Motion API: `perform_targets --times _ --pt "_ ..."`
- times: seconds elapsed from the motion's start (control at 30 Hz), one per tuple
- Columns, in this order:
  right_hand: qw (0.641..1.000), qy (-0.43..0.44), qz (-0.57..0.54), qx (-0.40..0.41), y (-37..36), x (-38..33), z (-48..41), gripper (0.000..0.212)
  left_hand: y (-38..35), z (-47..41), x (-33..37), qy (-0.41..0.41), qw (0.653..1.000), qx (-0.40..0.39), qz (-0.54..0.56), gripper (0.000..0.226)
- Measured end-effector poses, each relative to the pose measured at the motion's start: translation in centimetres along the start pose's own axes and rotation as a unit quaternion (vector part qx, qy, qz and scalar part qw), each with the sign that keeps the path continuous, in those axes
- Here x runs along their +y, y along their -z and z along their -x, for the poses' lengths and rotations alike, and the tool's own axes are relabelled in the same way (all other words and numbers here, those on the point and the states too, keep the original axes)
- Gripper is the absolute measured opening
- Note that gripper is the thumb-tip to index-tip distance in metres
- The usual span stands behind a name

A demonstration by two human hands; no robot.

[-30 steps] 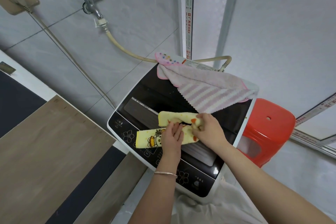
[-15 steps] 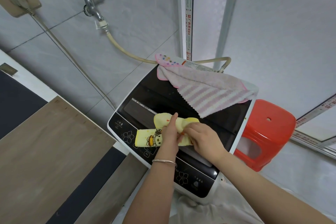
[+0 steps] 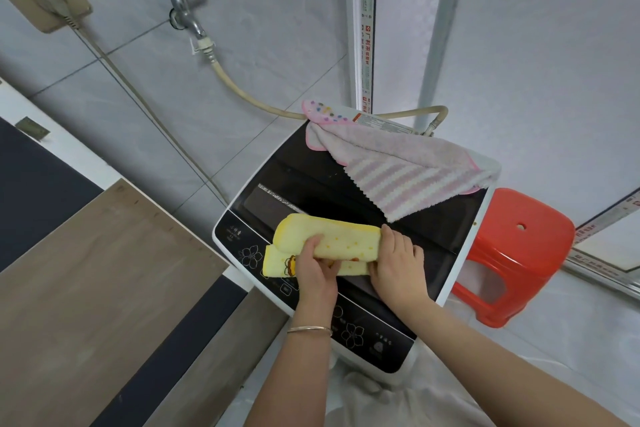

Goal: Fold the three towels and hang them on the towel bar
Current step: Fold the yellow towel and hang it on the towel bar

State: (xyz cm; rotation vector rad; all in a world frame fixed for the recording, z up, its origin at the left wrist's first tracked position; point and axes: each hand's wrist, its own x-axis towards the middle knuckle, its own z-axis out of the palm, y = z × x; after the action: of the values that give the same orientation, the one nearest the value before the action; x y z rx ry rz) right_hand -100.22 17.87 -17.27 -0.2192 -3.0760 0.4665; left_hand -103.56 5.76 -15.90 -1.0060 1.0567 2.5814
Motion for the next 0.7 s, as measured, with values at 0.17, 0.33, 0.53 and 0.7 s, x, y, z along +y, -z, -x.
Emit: perform_targets --times 0.17,0.33,0.53,0.7 --pt "1.0 0.014 0.005 0.012 -0.1 0.3 -0.1 0.053 1.4 -0.4 0.9 -0.022 0.998 0.051 -0.001 0.032" --pt "1.0 0.013 0.0 -0.021 -0.9 0.6 -0.2 0.059 2.3 -0.4 2.0 -0.073 0.992 0.103 -0.029 0.028" --pt "0.998 -0.024 -0.046 -0.041 -0.8 0.6 -0.3 0.059 2.5 0.6 2.2 -0.073 0.986 0.13 -0.077 0.02" --pt "0.995 -0.039 -0.085 -0.028 -0.9 0.8 -0.5 0.061 2.6 2.1 1.2 -0.085 0.98 0.156 -0.095 0.02"
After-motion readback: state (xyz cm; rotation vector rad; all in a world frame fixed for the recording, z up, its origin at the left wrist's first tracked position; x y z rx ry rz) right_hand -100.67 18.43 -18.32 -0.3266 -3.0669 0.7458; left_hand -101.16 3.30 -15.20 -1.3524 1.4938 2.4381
